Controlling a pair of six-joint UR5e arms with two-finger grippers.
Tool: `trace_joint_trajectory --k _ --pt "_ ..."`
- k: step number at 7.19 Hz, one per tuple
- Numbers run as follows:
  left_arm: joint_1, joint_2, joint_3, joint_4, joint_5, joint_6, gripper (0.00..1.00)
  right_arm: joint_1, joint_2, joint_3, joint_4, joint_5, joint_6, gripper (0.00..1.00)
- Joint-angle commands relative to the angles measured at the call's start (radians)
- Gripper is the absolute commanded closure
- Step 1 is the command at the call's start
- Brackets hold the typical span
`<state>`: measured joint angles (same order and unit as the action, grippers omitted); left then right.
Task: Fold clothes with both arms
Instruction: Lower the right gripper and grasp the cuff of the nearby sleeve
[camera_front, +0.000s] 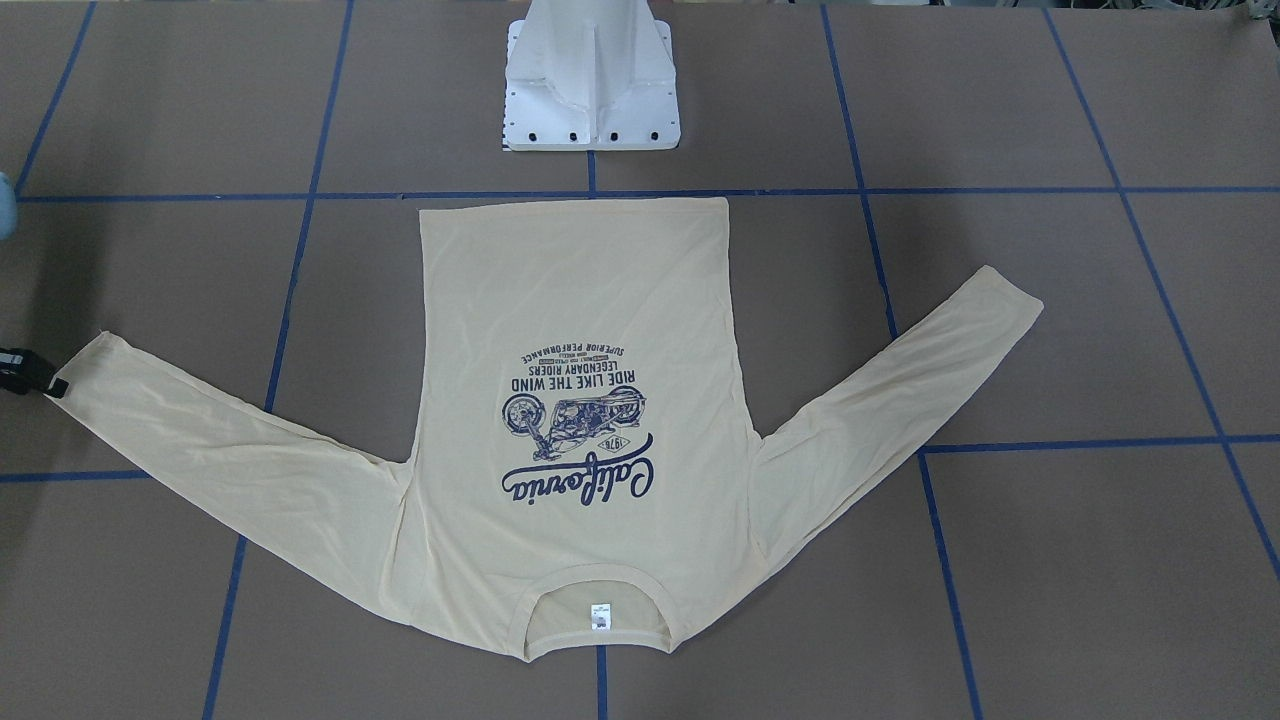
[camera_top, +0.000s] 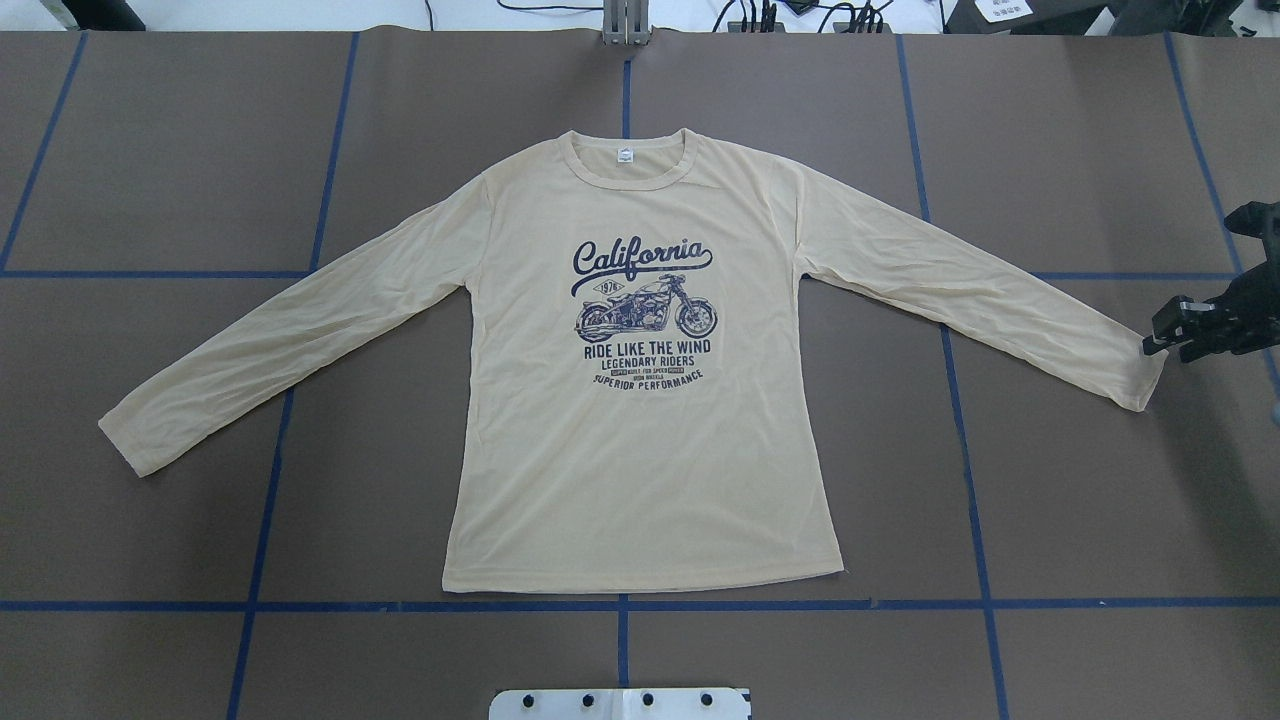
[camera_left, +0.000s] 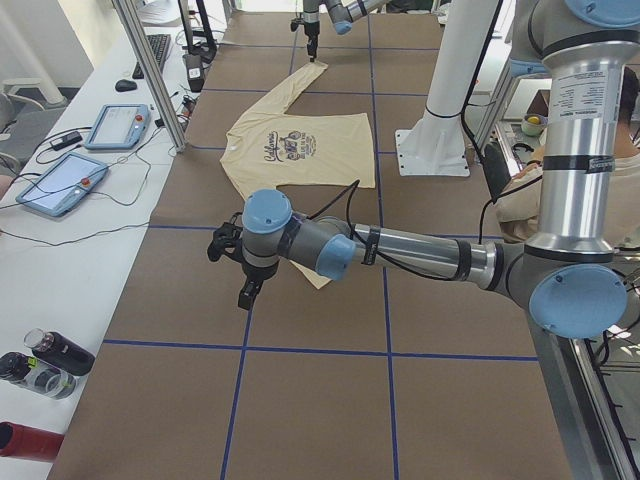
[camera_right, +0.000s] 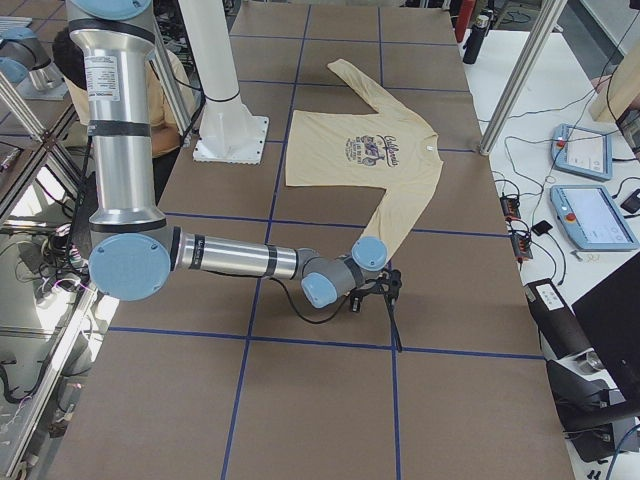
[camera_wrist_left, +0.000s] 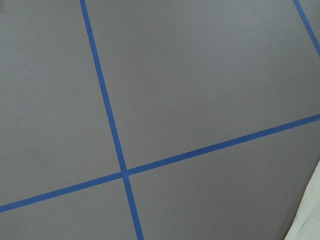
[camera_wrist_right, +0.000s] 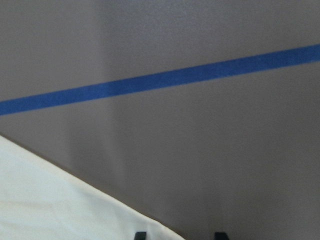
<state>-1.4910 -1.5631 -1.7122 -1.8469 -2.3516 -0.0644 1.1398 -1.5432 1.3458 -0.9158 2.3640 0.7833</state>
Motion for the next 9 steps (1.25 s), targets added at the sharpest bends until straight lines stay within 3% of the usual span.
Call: trace_joint_trajectory --k 1,2,5,9 --pt "0.000 0.000 -0.001 0.000 0.000 0.000 0.01 0.000 0.000 -0.001 -0.002 0.000 0.001 0.83" --pt "0.000 0.000 0.000 0.000 0.000 0.000 0.01 0.000 0.002 -0.001 -0.002 0.000 0.001 1.00" --pt "0.000 0.000 -0.001 0.000 -0.001 0.000 0.01 0.000 0.005 0.018 -0.002 0.011 0.002 1.00" --pt "0.000 0.000 -0.012 0.000 -0.001 0.000 0.01 0.003 0.029 0.179 -0.015 0.029 0.140 1.00"
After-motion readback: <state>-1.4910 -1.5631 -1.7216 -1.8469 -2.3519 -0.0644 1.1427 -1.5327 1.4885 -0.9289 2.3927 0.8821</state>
